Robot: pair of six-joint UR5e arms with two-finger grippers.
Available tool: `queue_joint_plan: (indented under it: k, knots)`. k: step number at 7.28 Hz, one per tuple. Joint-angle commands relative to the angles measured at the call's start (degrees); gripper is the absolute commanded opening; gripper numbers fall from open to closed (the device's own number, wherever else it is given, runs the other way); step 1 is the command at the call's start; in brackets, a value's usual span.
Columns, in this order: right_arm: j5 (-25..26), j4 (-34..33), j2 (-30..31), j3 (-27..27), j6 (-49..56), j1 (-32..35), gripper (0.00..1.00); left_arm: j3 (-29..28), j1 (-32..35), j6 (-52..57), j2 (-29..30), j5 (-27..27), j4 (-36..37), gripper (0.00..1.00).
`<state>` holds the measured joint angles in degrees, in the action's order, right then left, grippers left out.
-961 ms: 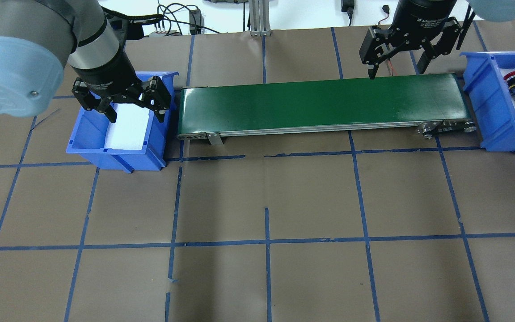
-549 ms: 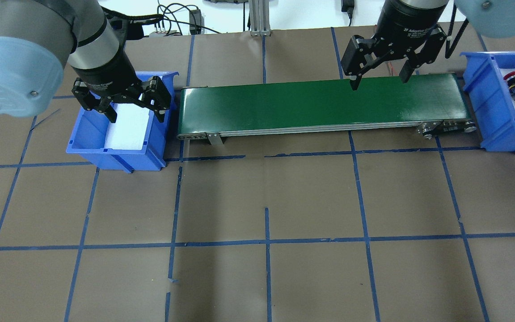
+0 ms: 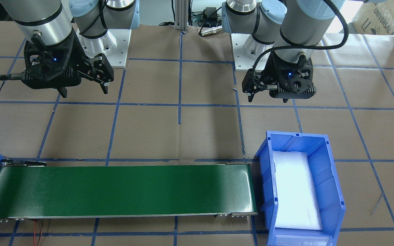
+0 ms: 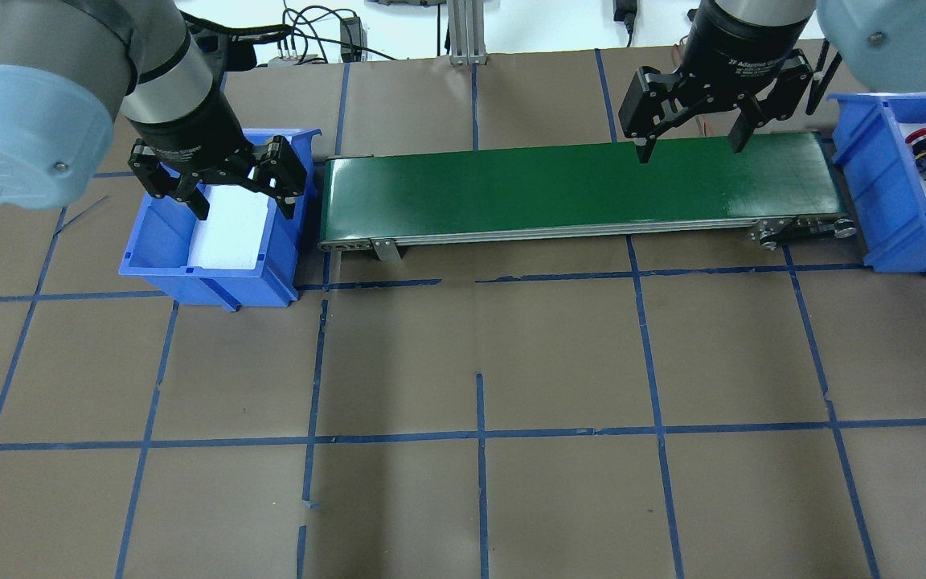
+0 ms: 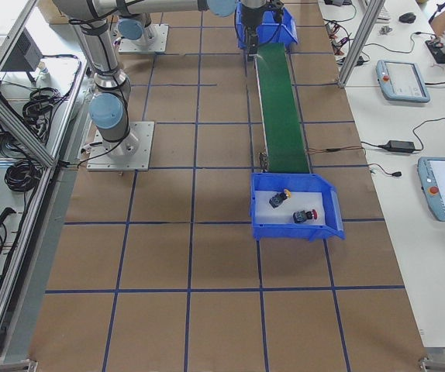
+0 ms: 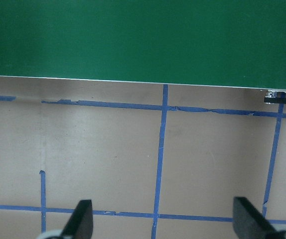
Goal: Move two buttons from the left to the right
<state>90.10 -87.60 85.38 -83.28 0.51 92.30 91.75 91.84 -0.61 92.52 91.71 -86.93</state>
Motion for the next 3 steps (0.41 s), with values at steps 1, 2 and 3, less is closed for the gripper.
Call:
queue_joint_plan:
  k: [1, 2, 3]
  knots:
    - [-0.53, 0.68, -0.04, -0.13, -2.79, -0.10, 1.00, 0.01, 0.00, 0.00, -0.06, 0.05, -0.08, 1.00]
    - [-0.63, 0.68, -0.13, -0.13, -4.88, -0.10, 1.00, 0.01, 0.00, 0.00, -0.15, 0.05, -0.26, 1.00]
    - [-0.28, 0.59, -0.13, -0.13, -4.82, -0.10, 1.00, 0.09, 0.00, 0.00, -0.15, 0.05, -0.26, 1.00]
